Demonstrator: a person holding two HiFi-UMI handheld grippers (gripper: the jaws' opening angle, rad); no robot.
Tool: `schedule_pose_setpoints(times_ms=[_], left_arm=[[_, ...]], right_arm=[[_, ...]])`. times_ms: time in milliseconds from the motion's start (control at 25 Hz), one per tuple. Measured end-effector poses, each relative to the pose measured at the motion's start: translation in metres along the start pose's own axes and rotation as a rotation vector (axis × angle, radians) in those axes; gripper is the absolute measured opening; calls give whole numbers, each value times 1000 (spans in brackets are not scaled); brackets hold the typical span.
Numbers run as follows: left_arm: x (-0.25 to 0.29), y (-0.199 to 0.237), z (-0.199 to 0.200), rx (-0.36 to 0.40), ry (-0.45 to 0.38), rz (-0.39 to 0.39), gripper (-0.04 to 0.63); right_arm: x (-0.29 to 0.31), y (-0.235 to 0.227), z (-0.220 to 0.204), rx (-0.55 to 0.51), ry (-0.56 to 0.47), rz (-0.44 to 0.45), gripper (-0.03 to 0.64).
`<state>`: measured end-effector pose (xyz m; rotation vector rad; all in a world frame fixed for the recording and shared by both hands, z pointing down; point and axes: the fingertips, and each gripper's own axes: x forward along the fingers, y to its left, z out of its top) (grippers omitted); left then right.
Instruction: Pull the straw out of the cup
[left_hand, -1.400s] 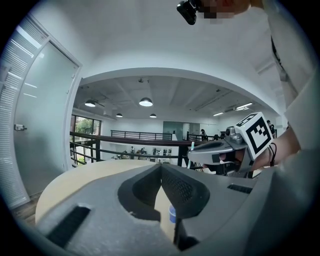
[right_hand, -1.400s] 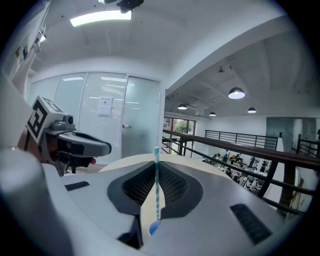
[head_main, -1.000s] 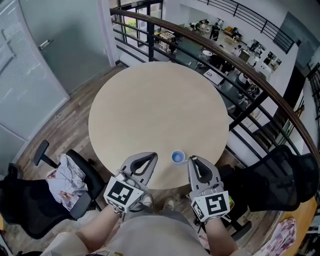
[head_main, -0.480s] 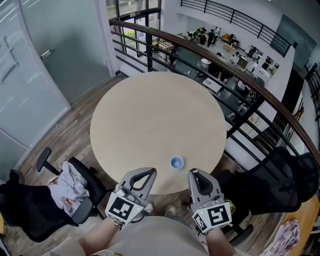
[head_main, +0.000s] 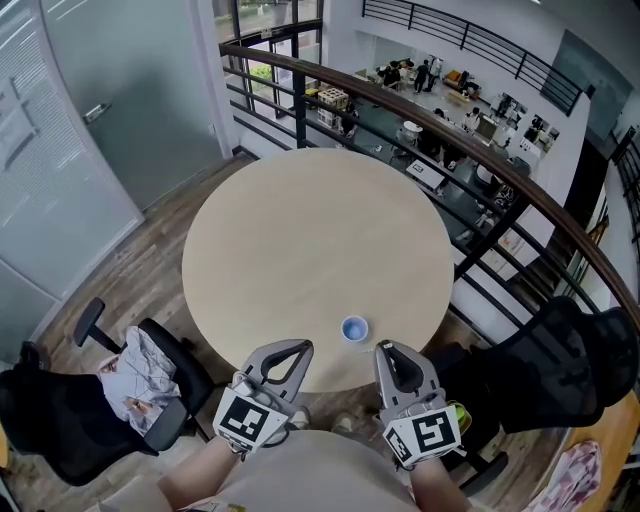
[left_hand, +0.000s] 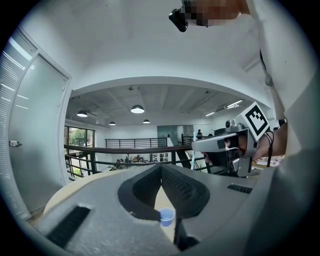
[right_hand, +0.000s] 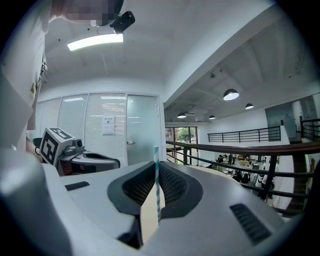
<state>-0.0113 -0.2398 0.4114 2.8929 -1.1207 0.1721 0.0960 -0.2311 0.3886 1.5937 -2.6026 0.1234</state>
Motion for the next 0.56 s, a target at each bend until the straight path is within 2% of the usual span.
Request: schedule_pose_setpoints(times_ms=[120,240,560], left_arm=[[2,-1,0,20,-10,-11,14],[2,-2,0,-11,-2,-8,14],[3,-5,-5,0,1,-15,14]], right_arm=[[-1,-2,0,-1,1,-2,34],[0,-2,-2,3,6,-4,34],[-4,-5,-6,10,10,-10,34]])
